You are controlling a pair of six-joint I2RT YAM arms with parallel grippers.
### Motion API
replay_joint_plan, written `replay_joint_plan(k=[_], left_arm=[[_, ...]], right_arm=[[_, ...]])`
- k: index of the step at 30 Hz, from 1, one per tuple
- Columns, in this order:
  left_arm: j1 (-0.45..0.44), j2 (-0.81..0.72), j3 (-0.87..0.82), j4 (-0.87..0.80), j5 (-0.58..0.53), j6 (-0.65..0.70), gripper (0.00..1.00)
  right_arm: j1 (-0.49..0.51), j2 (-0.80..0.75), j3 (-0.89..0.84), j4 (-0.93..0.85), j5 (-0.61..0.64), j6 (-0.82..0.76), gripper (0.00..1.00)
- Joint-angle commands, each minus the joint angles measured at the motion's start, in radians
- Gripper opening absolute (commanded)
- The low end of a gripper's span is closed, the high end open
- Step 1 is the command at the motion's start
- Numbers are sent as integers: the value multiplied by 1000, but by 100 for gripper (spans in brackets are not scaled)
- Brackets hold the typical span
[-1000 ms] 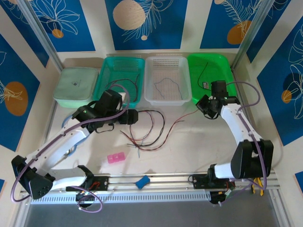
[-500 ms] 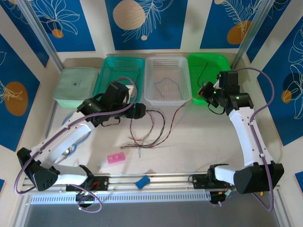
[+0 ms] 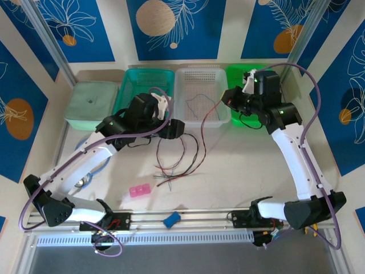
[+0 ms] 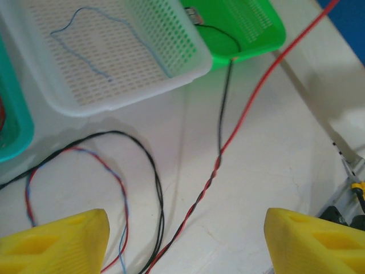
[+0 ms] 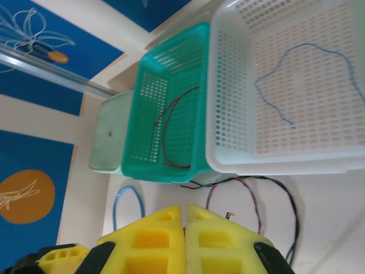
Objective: Untangle the cables
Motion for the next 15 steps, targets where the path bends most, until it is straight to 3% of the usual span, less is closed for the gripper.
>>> replay_joint_plan(k=[1, 10, 15], left_arm=[[-15, 27, 51, 103, 72, 69, 70], [-28, 127, 146, 149, 85, 91, 63], [-41, 150, 165, 176, 89, 107, 43]], right_arm=[[37, 18, 50, 10, -9, 9, 0], [124, 30, 79, 35, 23, 106, 0], [162, 38, 95, 29, 20, 112, 0]])
